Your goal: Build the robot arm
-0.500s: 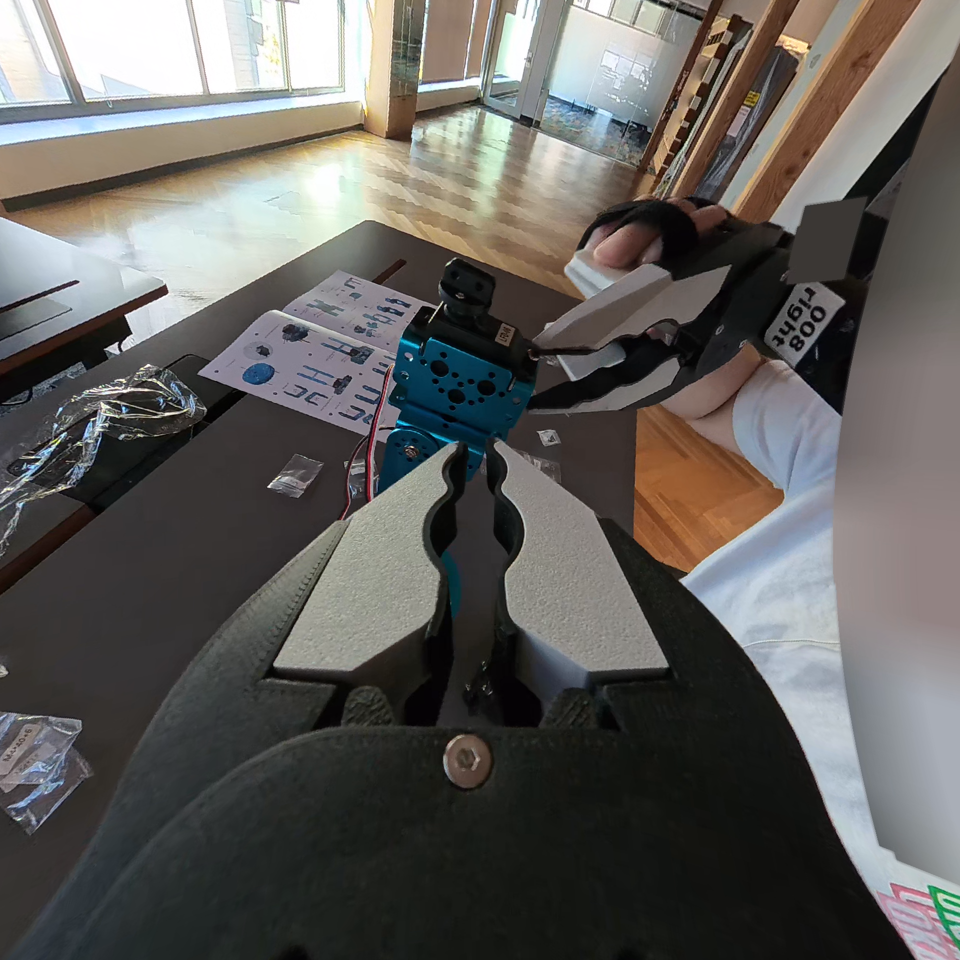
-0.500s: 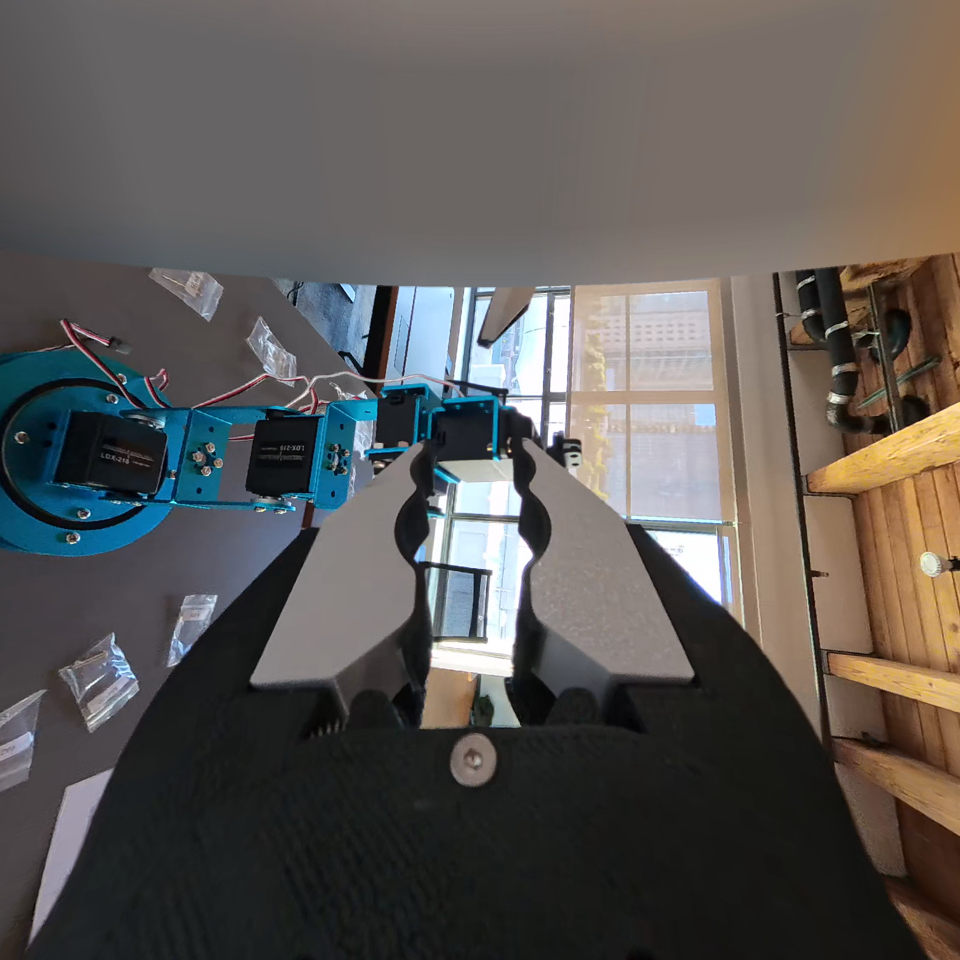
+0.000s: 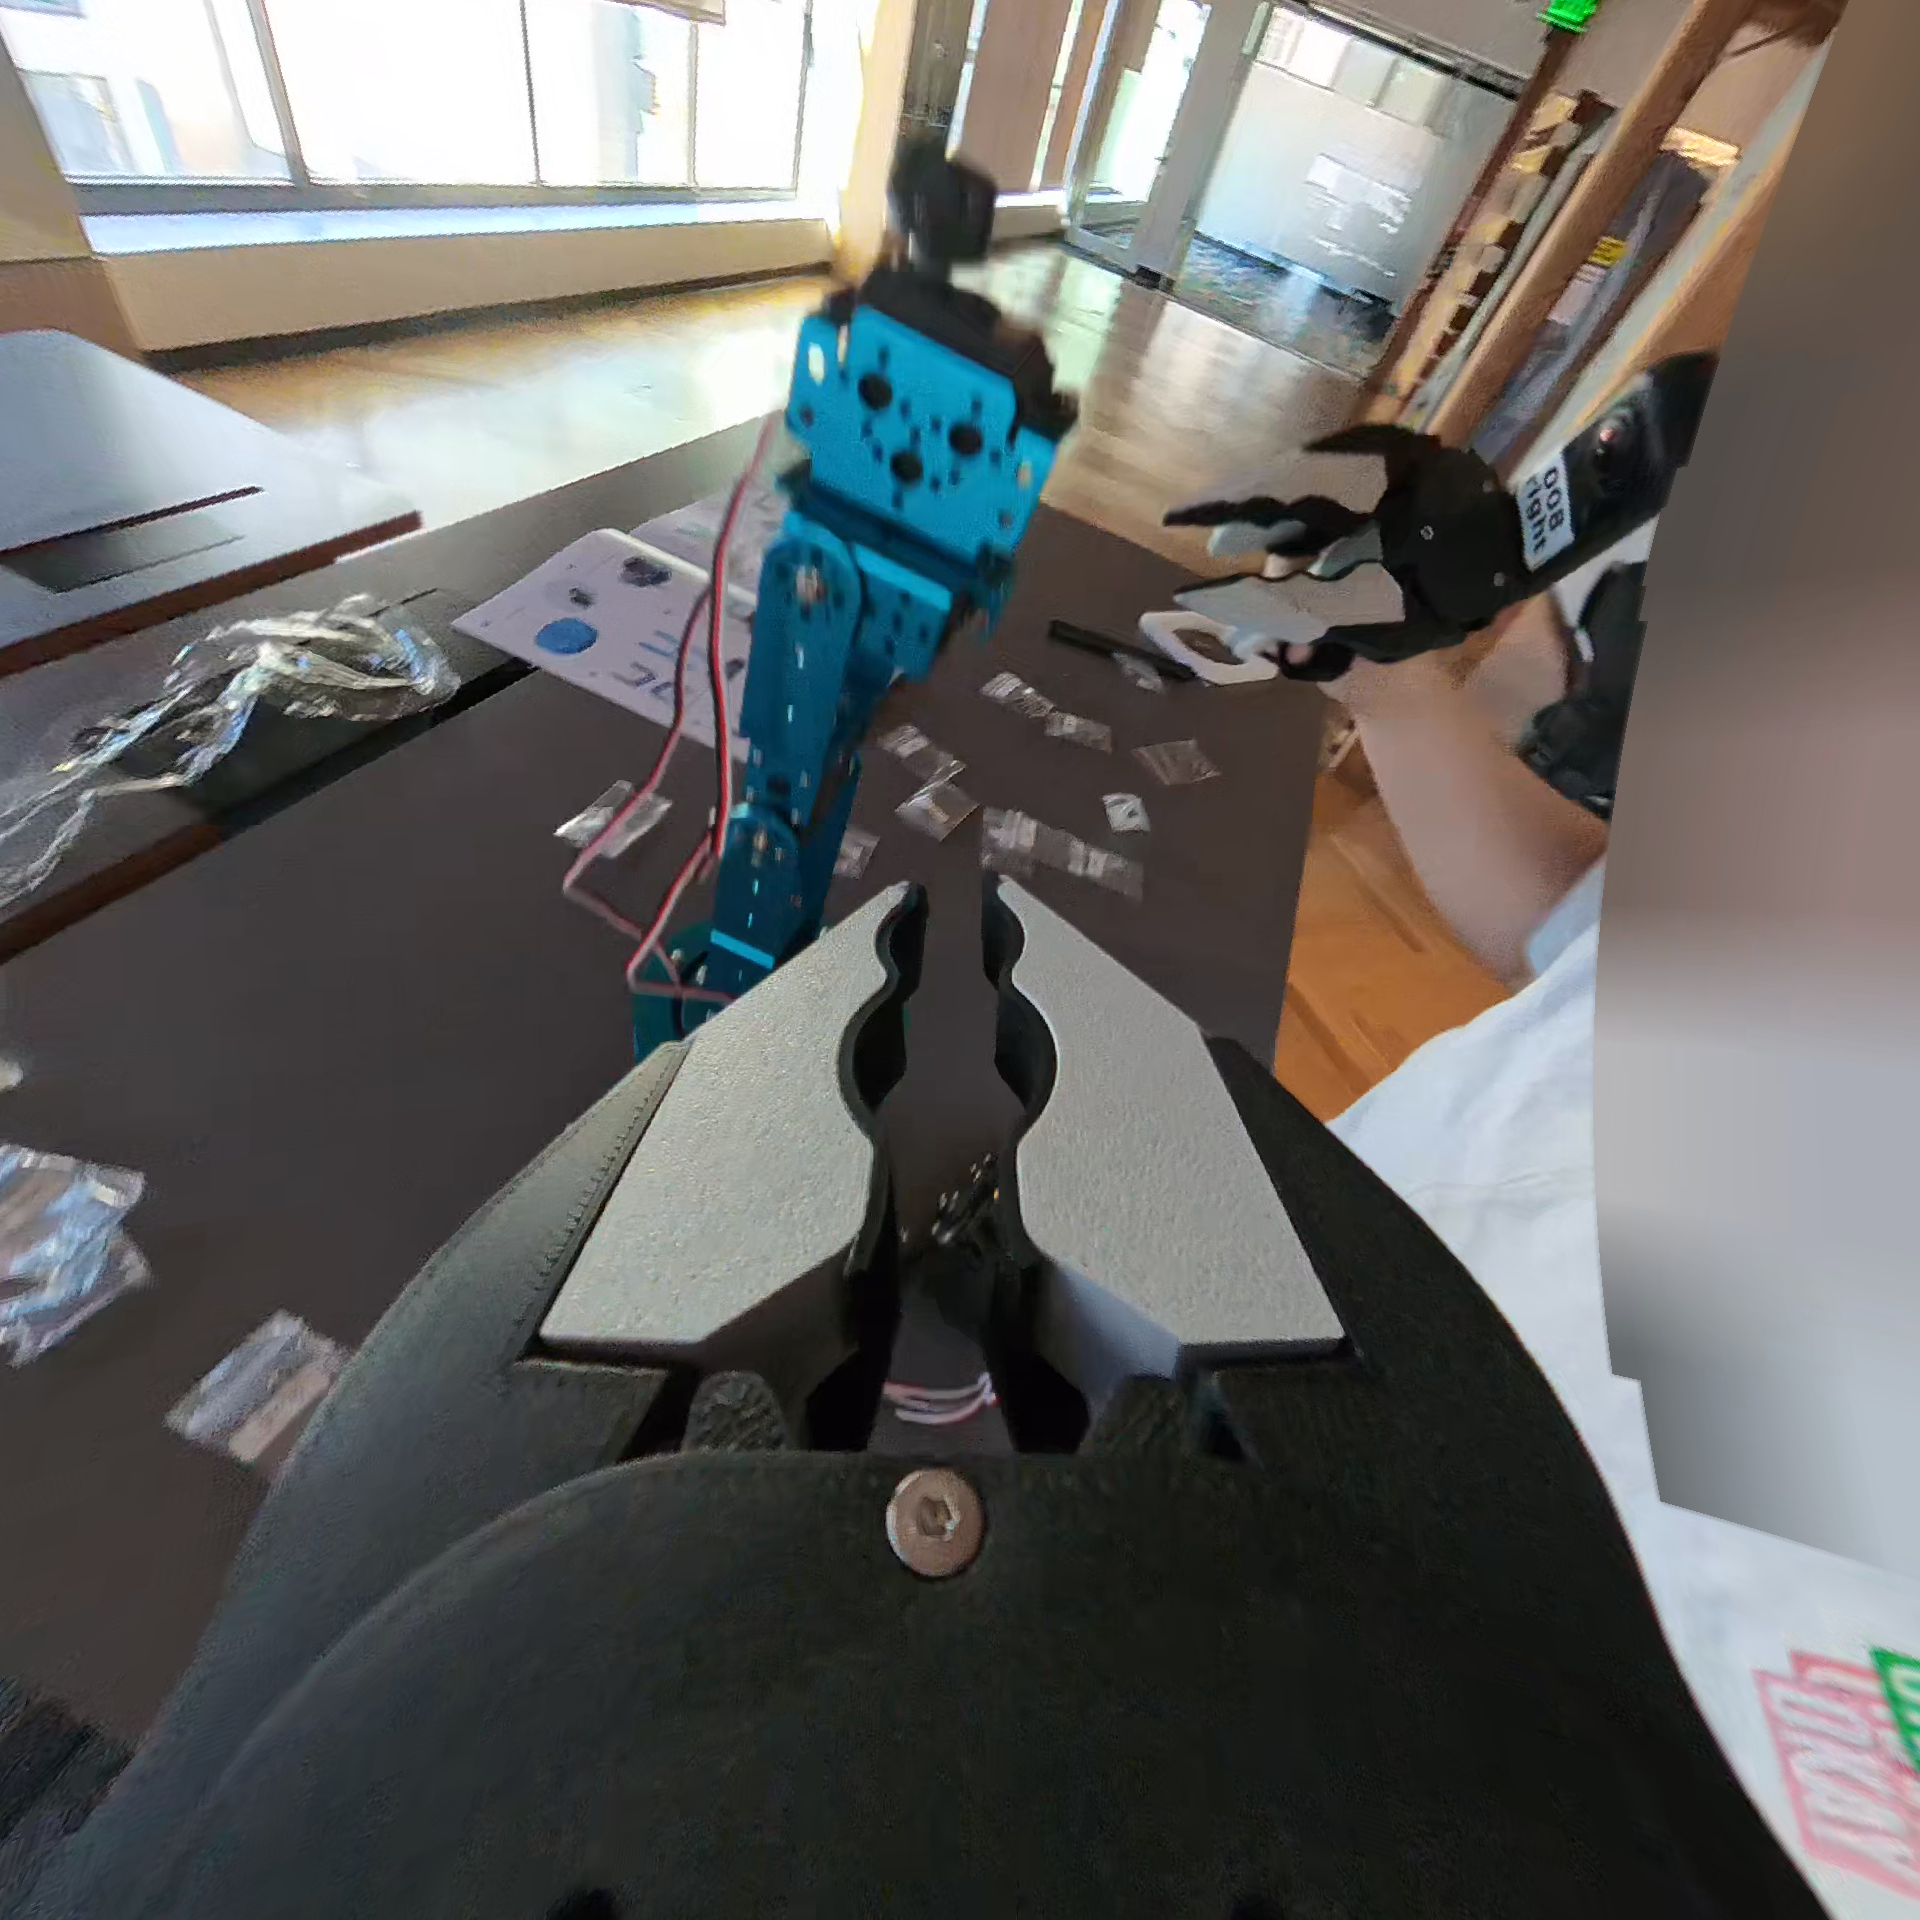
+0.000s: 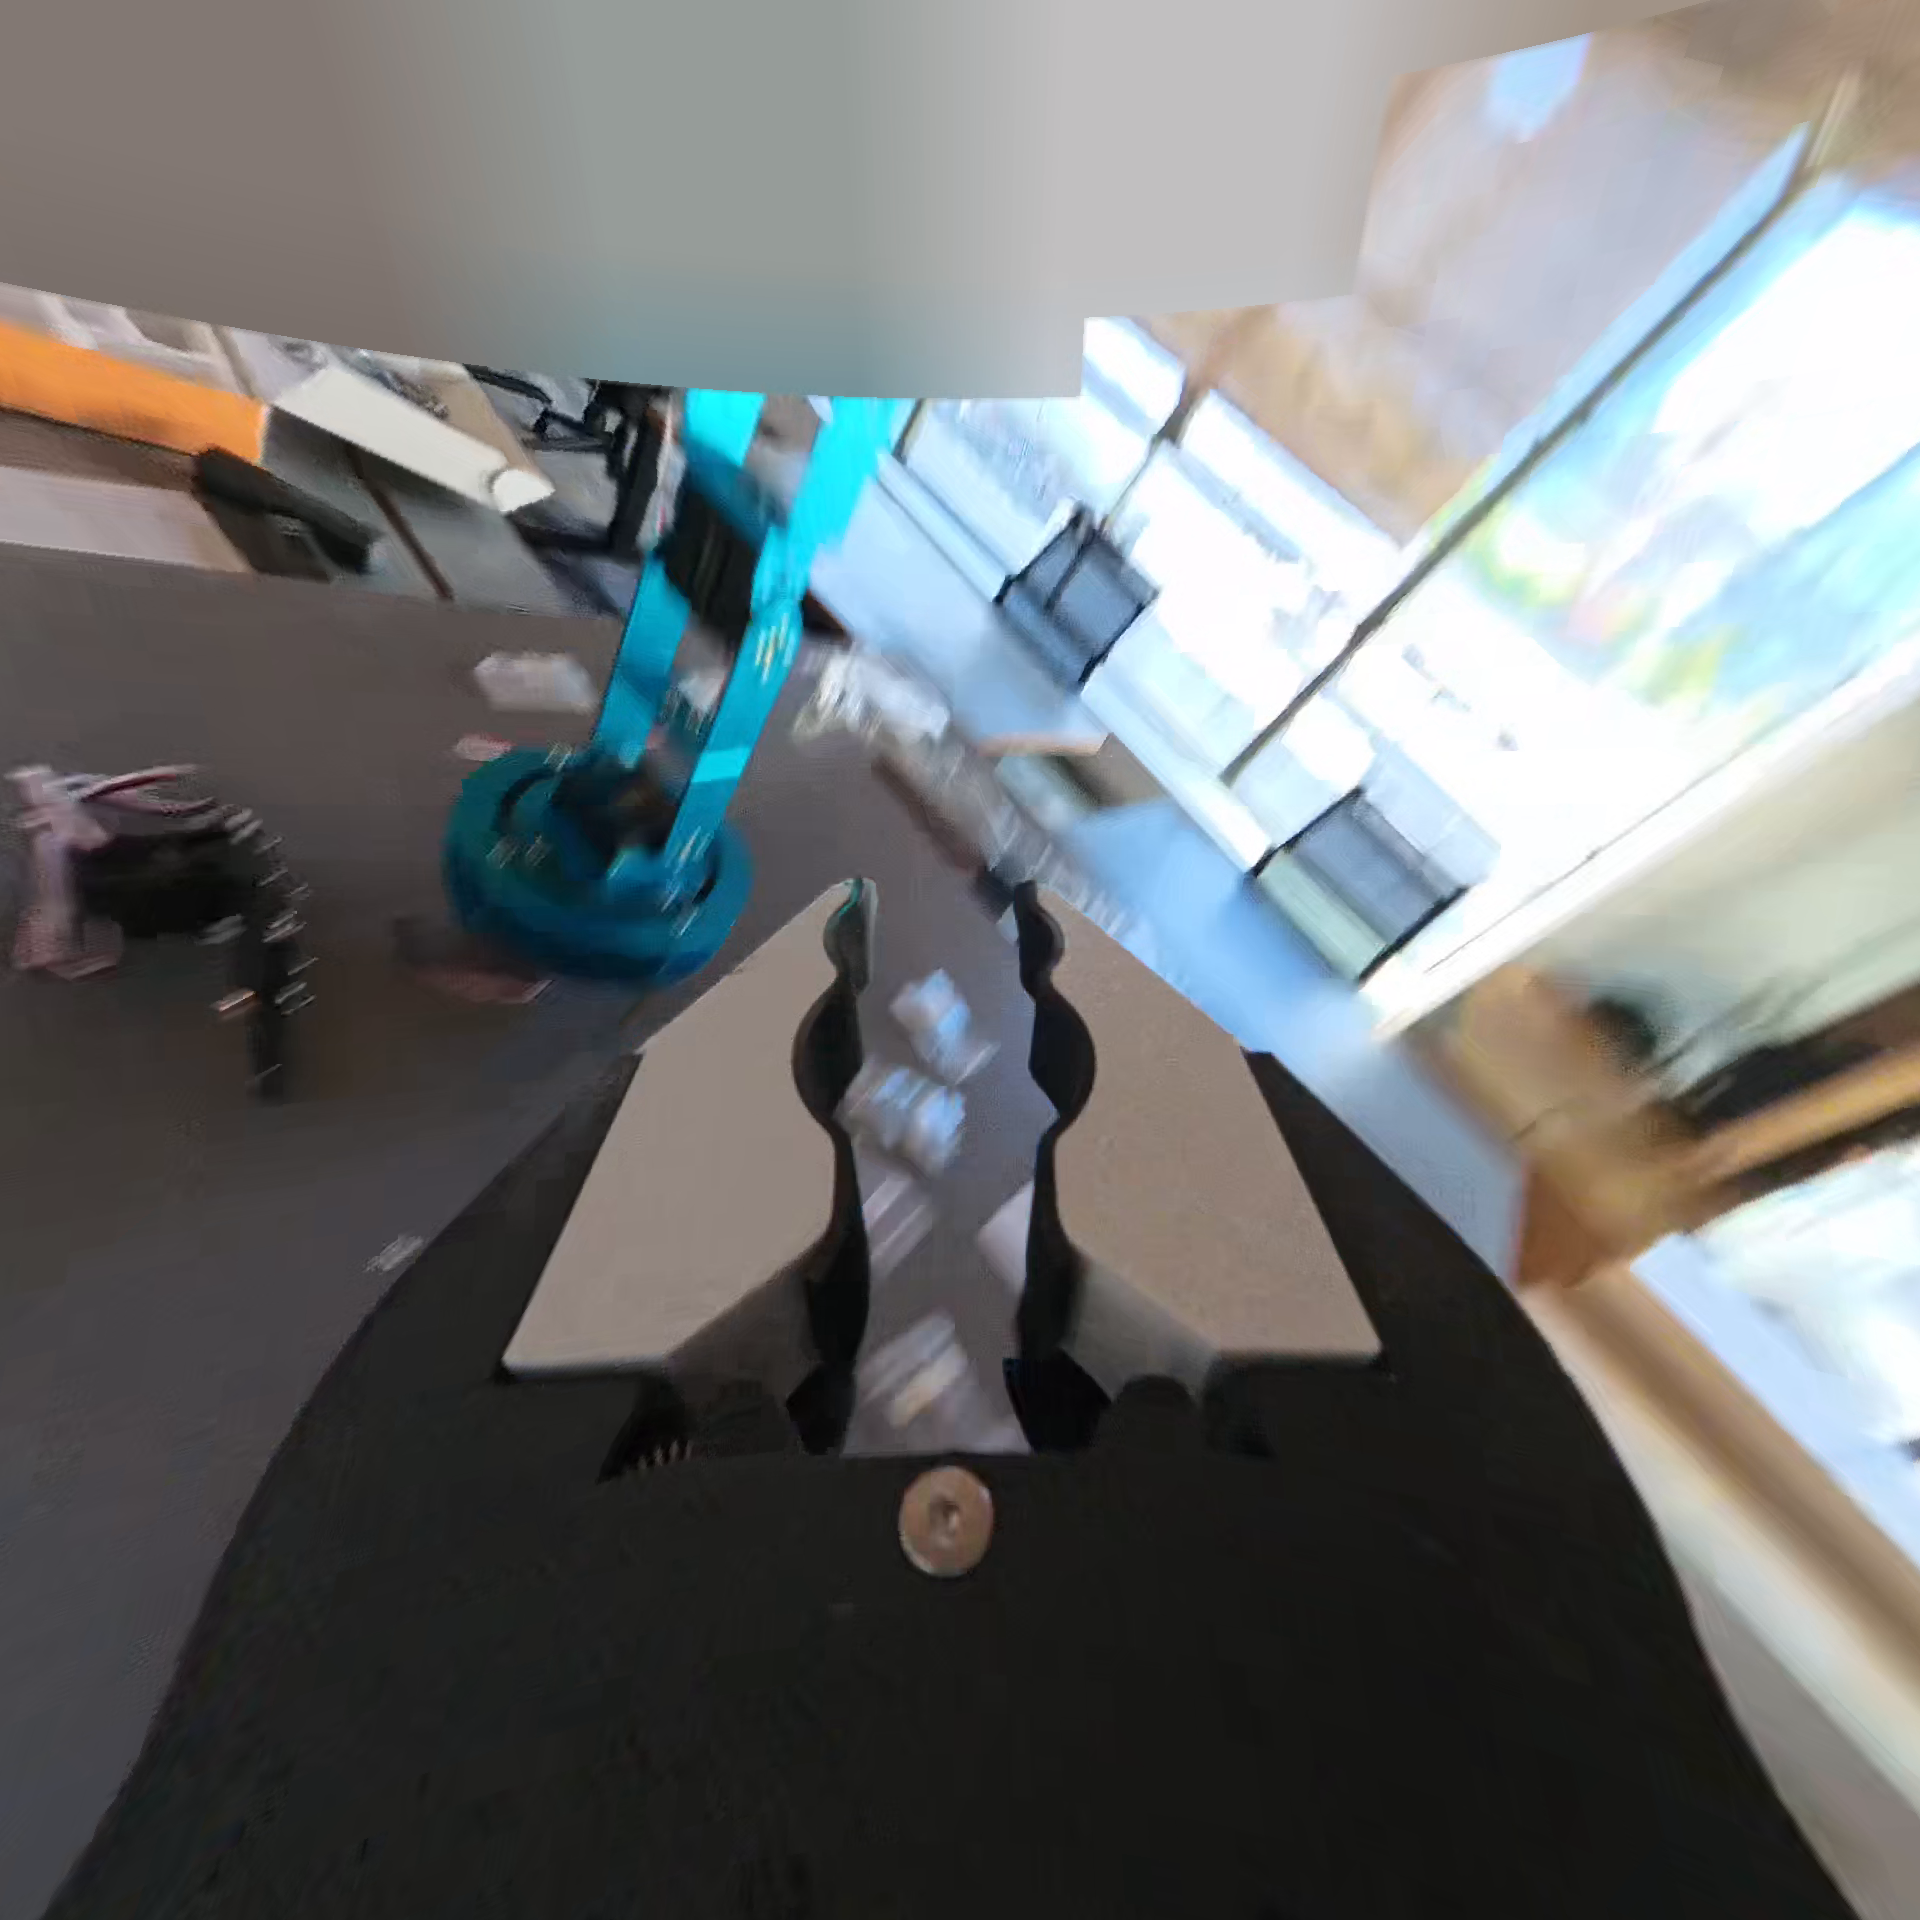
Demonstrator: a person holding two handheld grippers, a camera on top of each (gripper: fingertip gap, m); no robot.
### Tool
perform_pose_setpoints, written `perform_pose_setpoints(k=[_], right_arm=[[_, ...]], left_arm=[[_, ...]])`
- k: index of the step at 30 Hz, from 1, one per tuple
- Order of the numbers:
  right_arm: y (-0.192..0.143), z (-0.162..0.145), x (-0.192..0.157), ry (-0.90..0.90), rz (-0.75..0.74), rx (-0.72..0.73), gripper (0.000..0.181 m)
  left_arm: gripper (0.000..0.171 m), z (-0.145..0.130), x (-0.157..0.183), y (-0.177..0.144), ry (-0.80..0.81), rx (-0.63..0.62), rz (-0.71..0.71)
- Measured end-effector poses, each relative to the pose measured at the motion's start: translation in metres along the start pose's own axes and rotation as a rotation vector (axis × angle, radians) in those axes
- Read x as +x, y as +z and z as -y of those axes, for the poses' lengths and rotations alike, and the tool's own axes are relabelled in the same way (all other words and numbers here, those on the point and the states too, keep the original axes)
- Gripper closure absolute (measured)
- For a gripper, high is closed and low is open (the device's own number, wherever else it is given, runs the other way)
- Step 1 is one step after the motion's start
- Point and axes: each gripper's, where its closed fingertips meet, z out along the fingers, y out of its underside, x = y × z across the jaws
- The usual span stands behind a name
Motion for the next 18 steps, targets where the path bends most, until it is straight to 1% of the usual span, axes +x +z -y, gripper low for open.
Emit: perform_pose_setpoints(k=[2,3,5,6,7,8,9,11,12,15,17,18], right_arm=[[-0.030,-0.070,-0.026,0.218,0.047,-0.144,0.154],[-0.043,-0.101,-0.046,0.298,0.079,-0.216,0.154],[-0.067,-0.155,-0.081,0.370,0.113,-0.381,0.154],[-0.075,-0.170,-0.094,0.385,0.124,-0.419,0.156],[-0.079,-0.178,-0.106,0.409,0.147,-0.429,0.158],[-0.079,-0.178,-0.115,0.439,0.172,-0.418,0.161],[-0.073,-0.172,-0.123,0.464,0.200,-0.385,0.164],[-0.049,-0.151,-0.143,0.477,0.274,-0.313,0.167],[-0.034,-0.146,-0.154,0.440,0.307,-0.321,0.167],[0.006,-0.141,-0.178,0.262,0.375,-0.399,0.165],[0.024,-0.149,-0.178,0.190,0.368,-0.443,0.165],[0.028,-0.154,-0.179,0.193,0.389,-0.467,0.165]], left_arm=[[0.162,-0.026,0.002,-0.007,0.009,0.004,0.051],[0.162,-0.038,0.004,-0.009,0.009,0.008,0.070],[0.163,-0.057,0.008,-0.009,-0.011,0.014,0.105],[0.163,-0.064,0.012,-0.008,-0.025,0.019,0.113],[0.163,-0.067,0.017,-0.006,-0.040,0.030,0.113],[0.163,-0.068,0.021,-0.003,-0.053,0.045,0.108],[0.164,-0.066,0.027,0.001,-0.063,0.063,0.098],[0.165,-0.061,0.038,0.010,-0.068,0.095,0.078],[0.166,-0.059,0.043,0.016,-0.066,0.102,0.072],[0.166,-0.054,0.061,0.035,-0.057,0.109,0.052],[0.166,-0.054,0.075,0.044,-0.053,0.119,0.039],[0.166,-0.055,0.081,0.047,-0.055,0.126,0.035]])
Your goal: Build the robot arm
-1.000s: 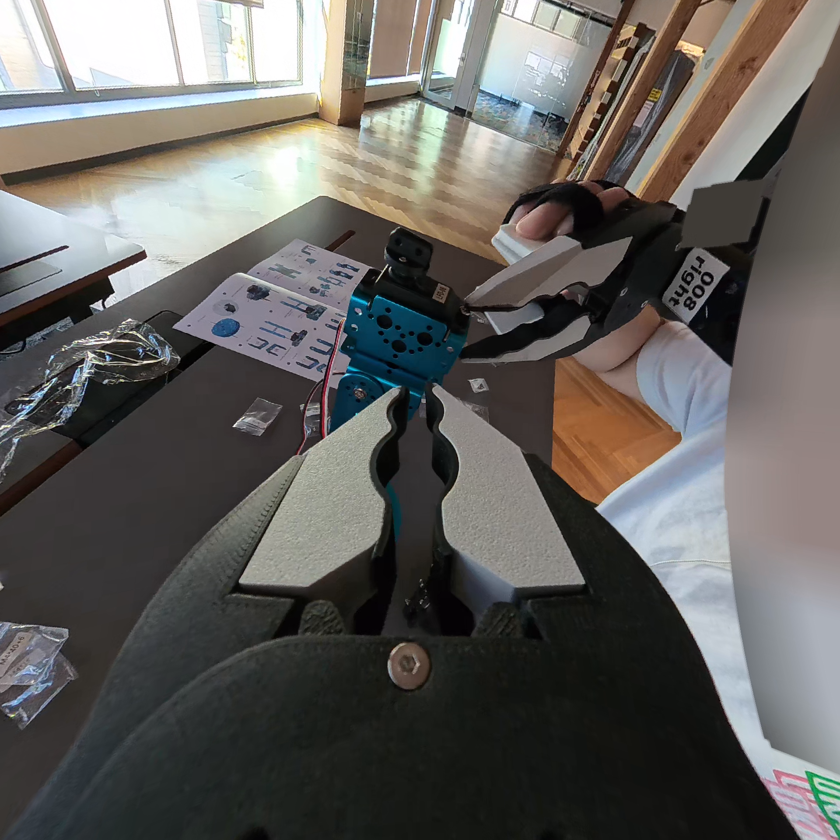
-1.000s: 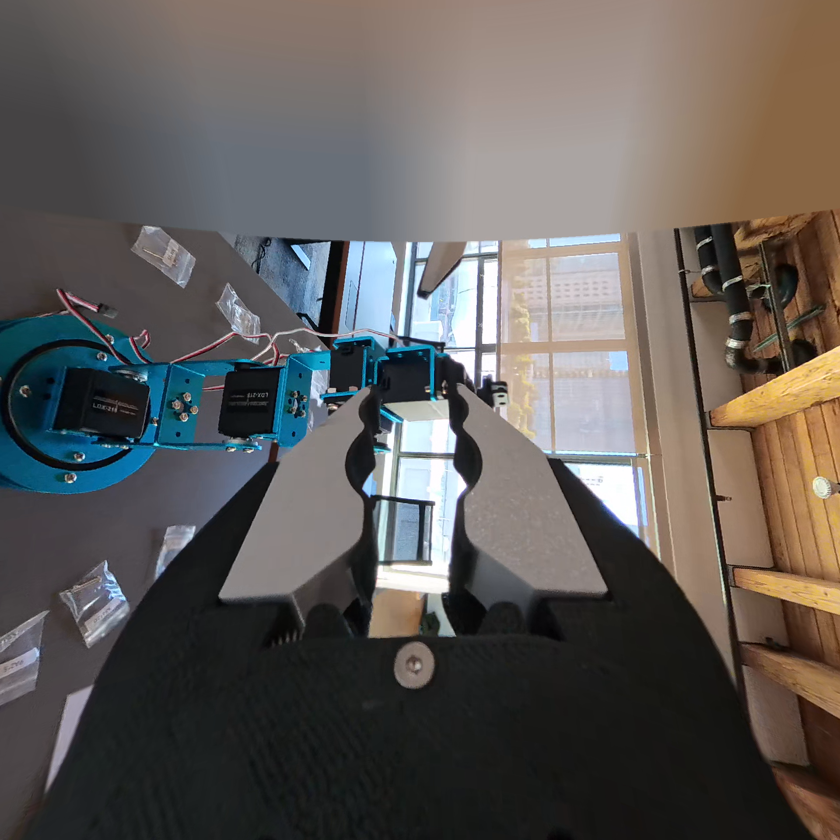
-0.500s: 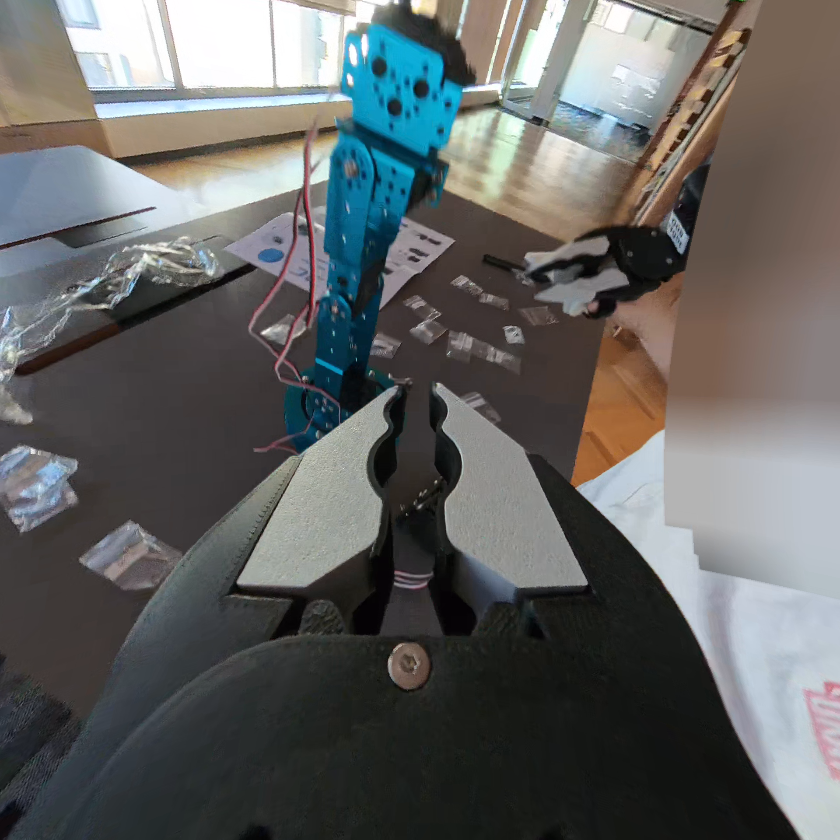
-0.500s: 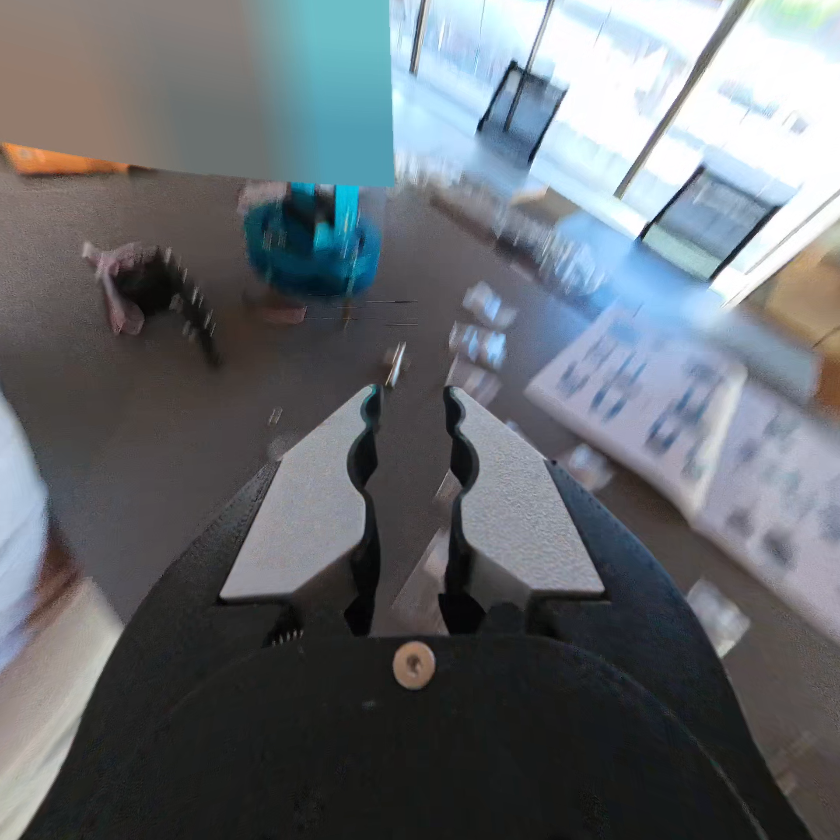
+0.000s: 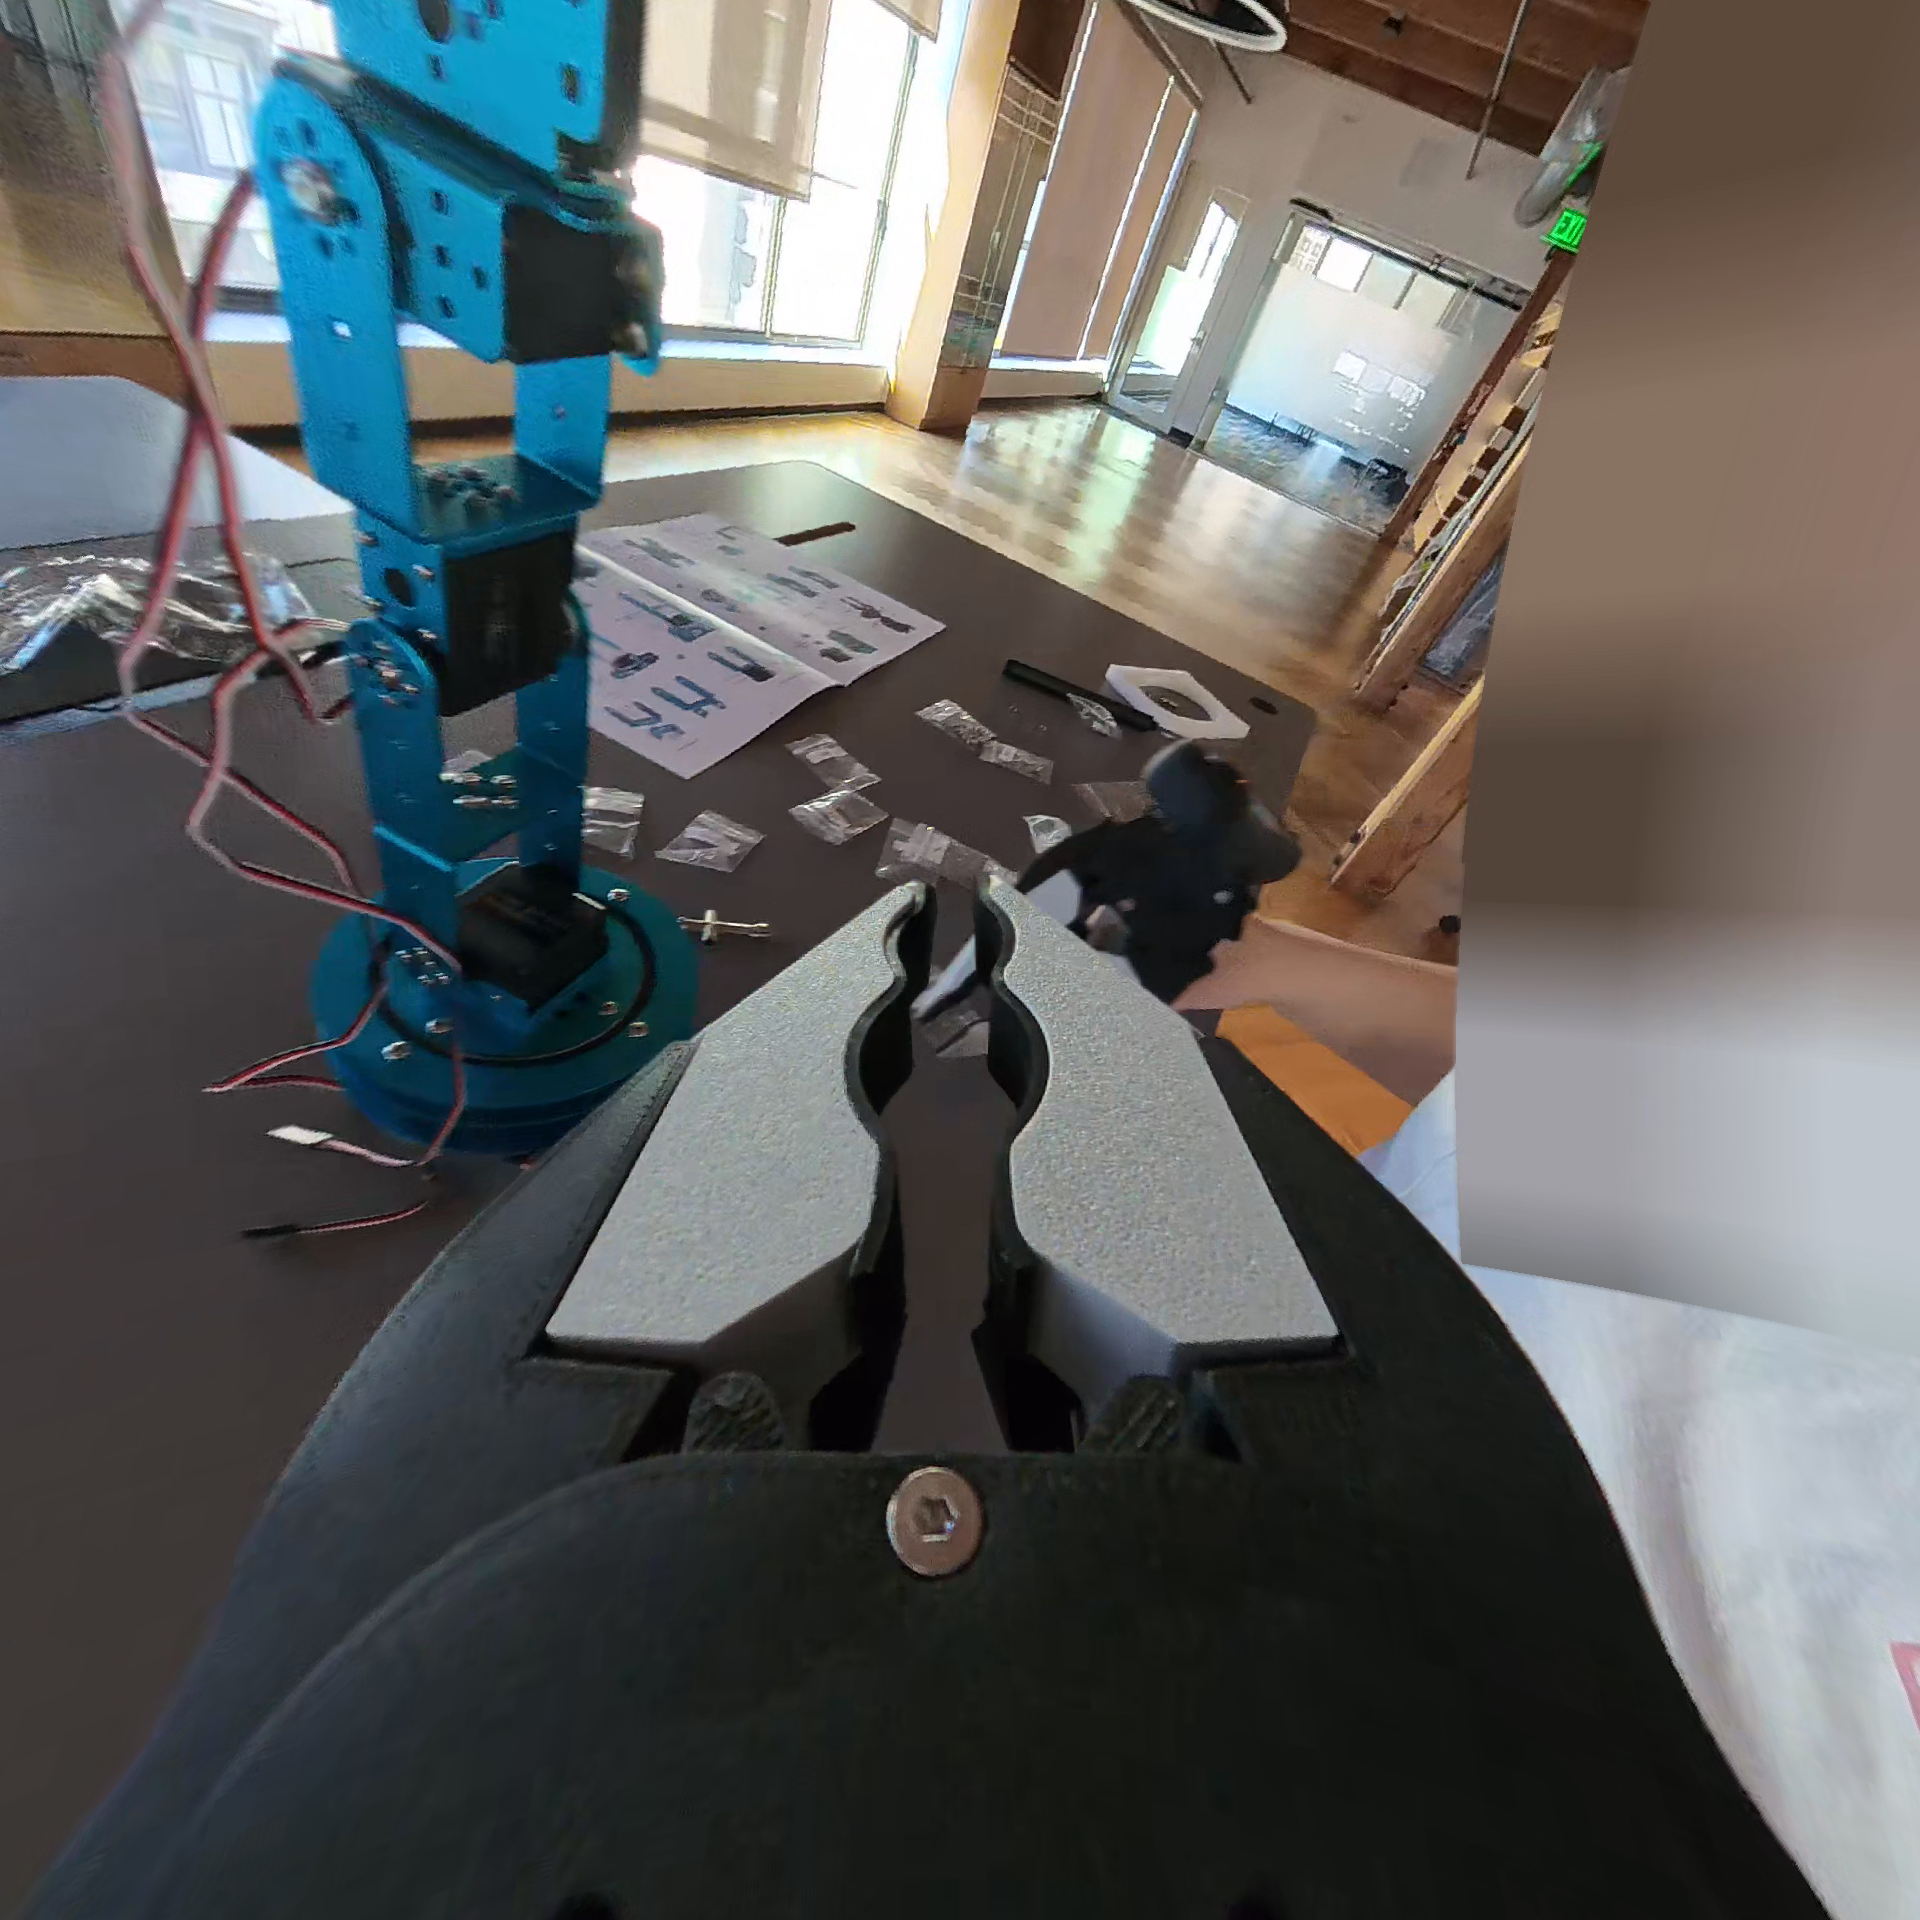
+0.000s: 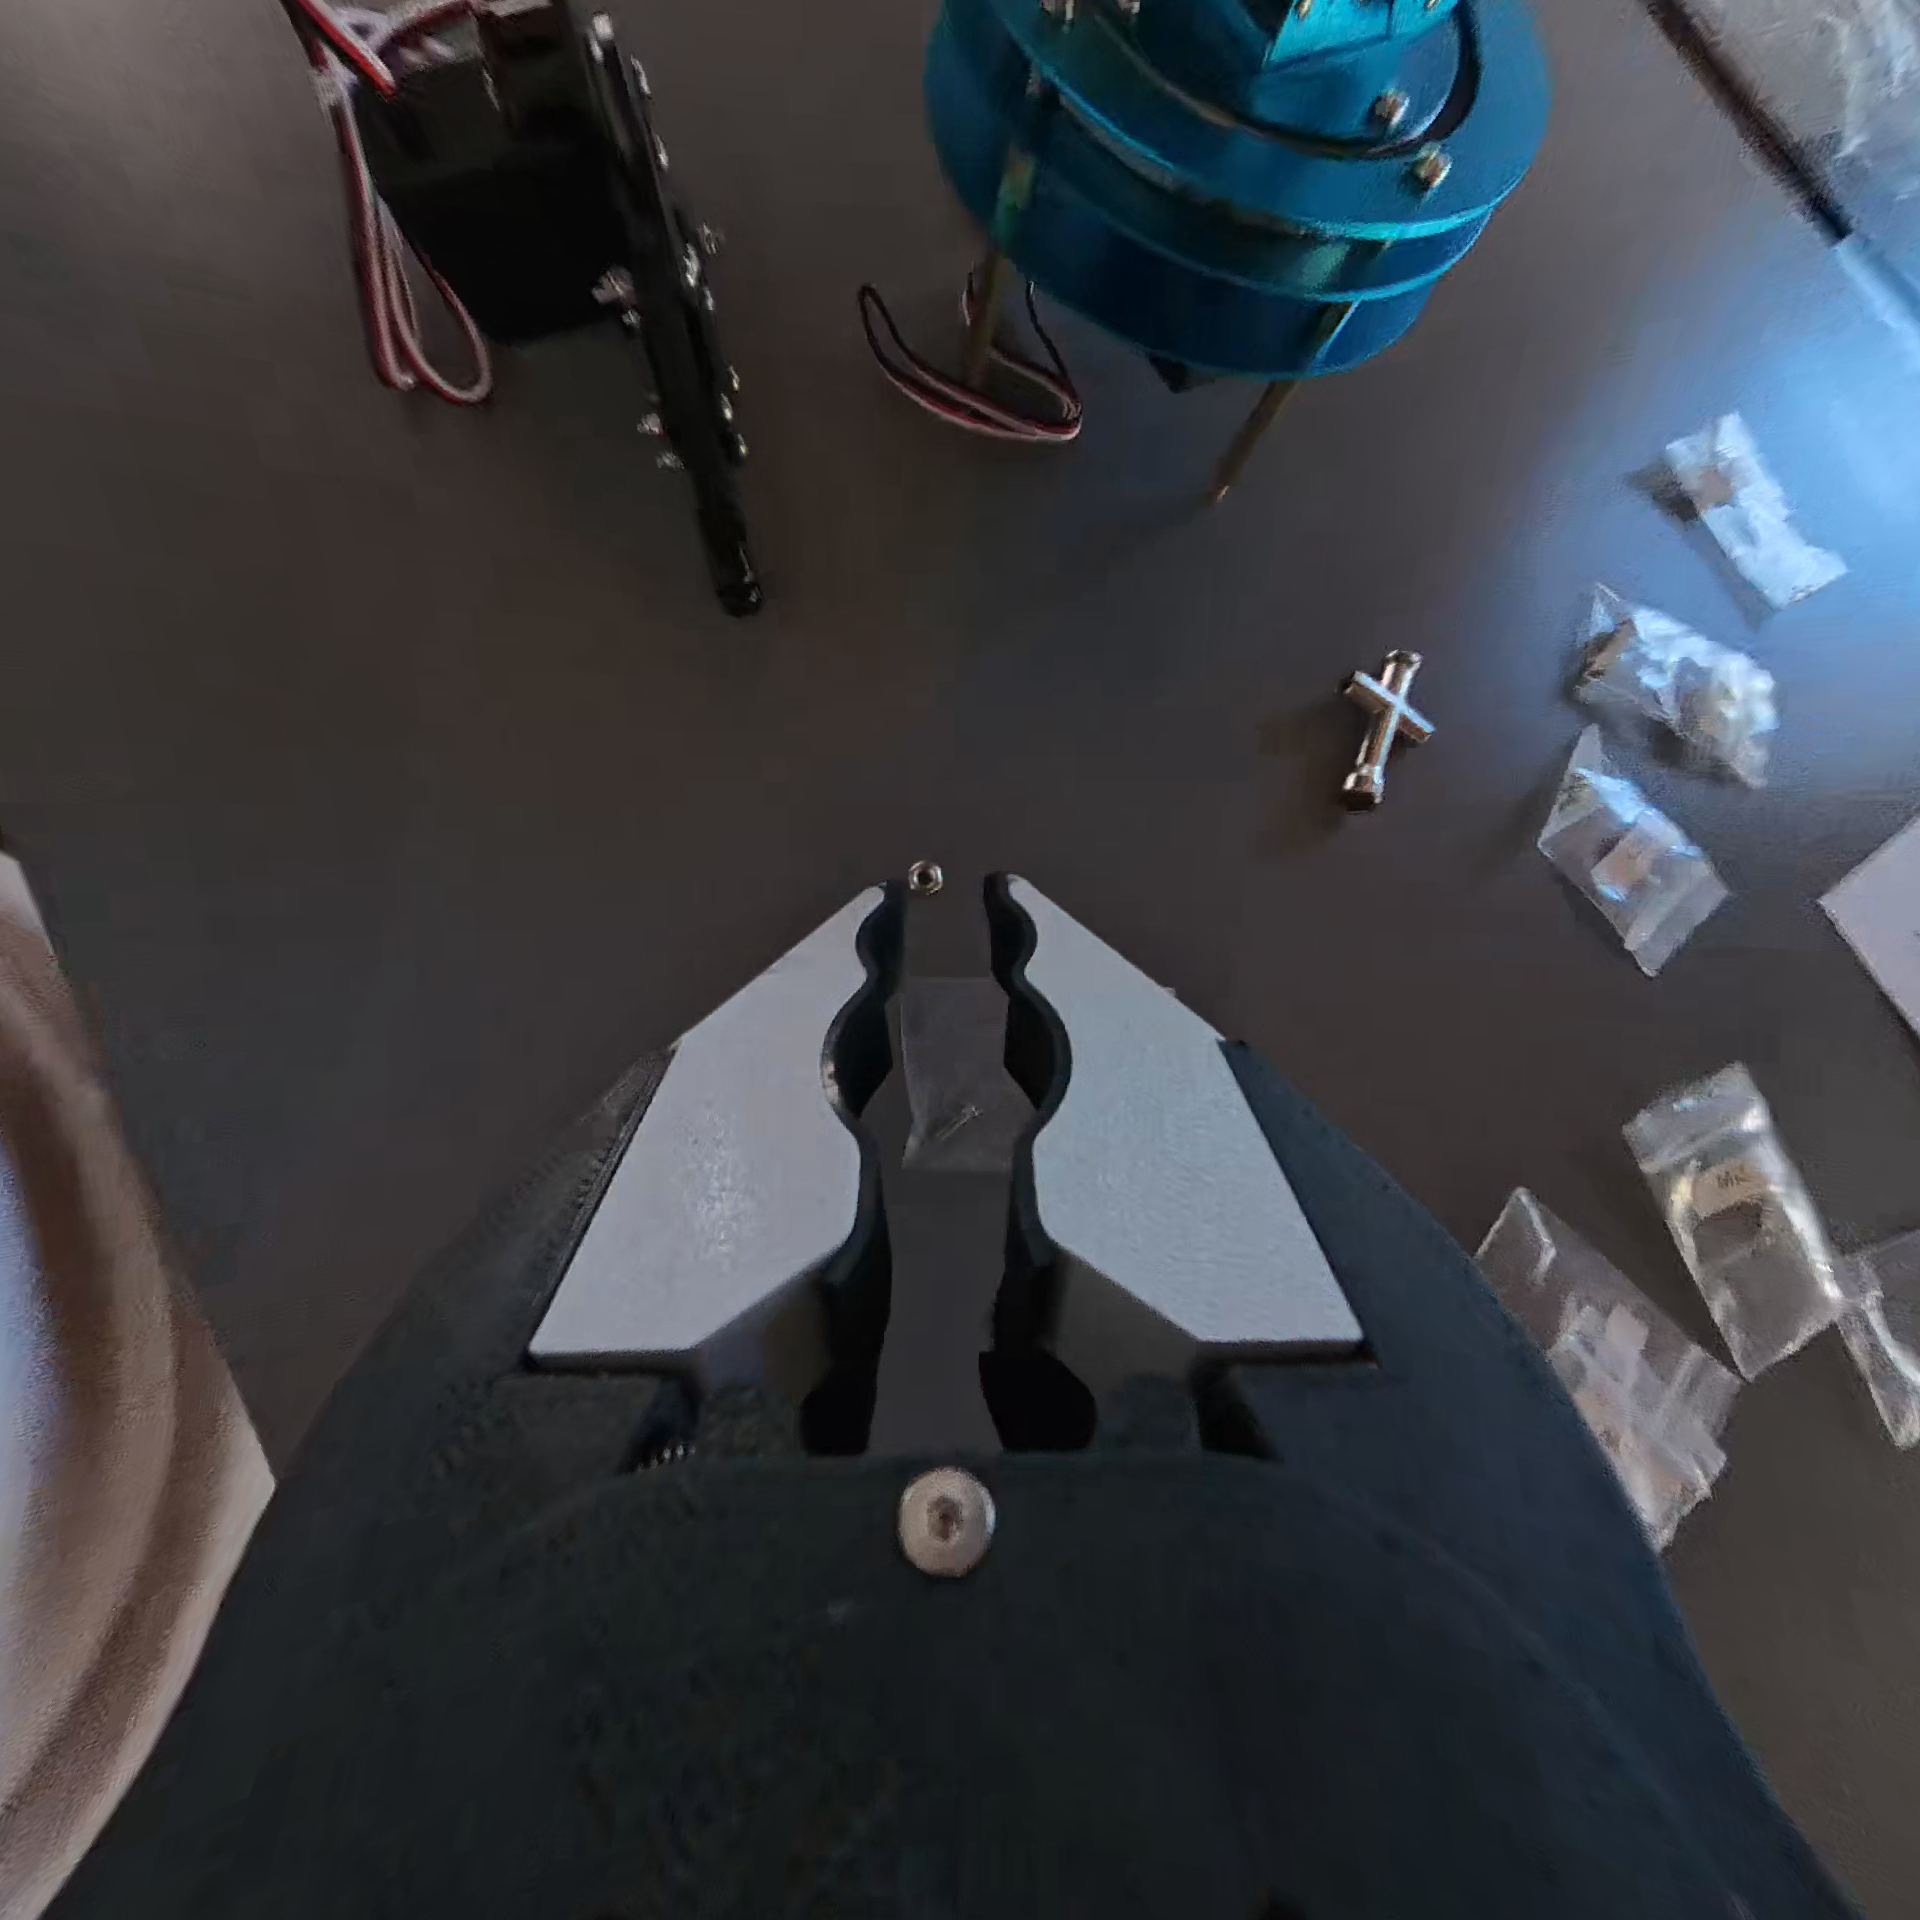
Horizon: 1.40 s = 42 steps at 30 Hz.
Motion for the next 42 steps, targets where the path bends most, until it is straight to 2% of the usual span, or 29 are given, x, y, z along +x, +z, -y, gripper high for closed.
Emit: perform_pose_setpoints(k=[6,10,12,17,20,22,25,31,38,42], right_arm=[[0.010,-0.003,-0.009,0.103,0.160,-0.003,0.160],[0.019,-0.006,-0.008,0.083,0.162,-0.027,0.160],[0.020,-0.004,-0.011,0.082,0.197,-0.017,0.173],[0.019,-0.001,-0.010,0.024,0.207,0.010,0.175],[0.003,0.026,-0.016,-0.065,0.208,0.169,0.175],[-0.014,0.052,-0.022,-0.145,0.192,0.288,0.176],[-0.033,0.083,-0.028,-0.243,0.131,0.353,0.176],[-0.040,0.140,-0.033,-0.297,0.035,0.383,0.176],[-0.014,0.178,-0.040,-0.284,-0.051,0.377,0.176],[-0.001,0.186,-0.041,-0.284,-0.122,0.349,0.175]], left_arm=[[0.166,-0.026,0.023,0.002,-0.060,0.020,0.020],[0.166,-0.044,0.030,0.002,-0.120,0.032,0.051],[0.167,-0.052,0.027,0.003,-0.172,0.038,0.085],[0.166,-0.077,0.015,0.018,-0.326,0.033,0.108],[0.160,-0.094,0.006,0.036,-0.434,-0.010,0.059],[0.160,-0.095,0.002,0.047,-0.491,-0.008,-0.005],[0.158,-0.089,-0.001,0.060,-0.545,-0.015,-0.128],[0.157,-0.069,-0.004,0.066,-0.553,-0.071,-0.350],[0.165,-0.064,-0.033,0.042,-0.539,-0.131,-0.443],[0.170,-0.066,-0.044,0.032,-0.522,-0.168,-0.462]])
